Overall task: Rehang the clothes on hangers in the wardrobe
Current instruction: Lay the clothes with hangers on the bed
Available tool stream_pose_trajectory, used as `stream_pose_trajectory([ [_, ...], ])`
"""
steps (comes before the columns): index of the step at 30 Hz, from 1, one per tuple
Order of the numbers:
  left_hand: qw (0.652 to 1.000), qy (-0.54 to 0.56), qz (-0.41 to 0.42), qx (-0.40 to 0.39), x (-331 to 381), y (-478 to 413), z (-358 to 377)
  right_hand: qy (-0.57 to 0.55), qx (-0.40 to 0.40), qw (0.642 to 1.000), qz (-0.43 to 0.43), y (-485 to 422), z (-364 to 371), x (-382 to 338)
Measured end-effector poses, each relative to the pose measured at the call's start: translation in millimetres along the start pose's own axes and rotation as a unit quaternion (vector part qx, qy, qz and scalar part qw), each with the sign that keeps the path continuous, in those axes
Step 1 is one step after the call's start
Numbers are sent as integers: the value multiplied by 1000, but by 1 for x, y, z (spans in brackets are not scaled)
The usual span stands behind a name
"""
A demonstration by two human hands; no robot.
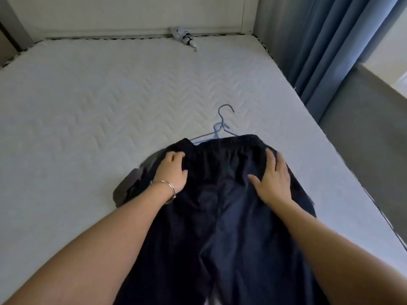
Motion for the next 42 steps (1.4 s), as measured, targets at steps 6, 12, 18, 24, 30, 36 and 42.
stream_pose_trajectory([
  [6,959,-100,-99,-244,-65,122,112,230,-239,943,3,65,103,87],
  [12,964,-108,-79,-229,-76,155,123,257,-249,933,-17,65,107,98],
  [18,939,-75,-94,-323,-64,260,106,240,-303,922,26,152,90,103],
  [24,937,46,-169,-301,-47,350,27,203,-390,894,91,279,49,100],
  [30,926,210,-263,-170,-44,468,-97,155,-386,908,49,383,-12,55],
  [36,884,260,-379,-88,-86,658,-155,163,-385,908,4,499,-12,-4],
  [42,795,338,-504,7,-130,844,-155,133,-412,901,22,617,47,-58],
])
Point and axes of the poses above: each hand's wrist, its own y-axis away from the middle knuckle, its own z-axis out of the palm, x = y × z, the point moved 2 cm from there along -y, towards the middle knuckle, and after that the axes turned 10 degrees about z, right-handed, at the moved point
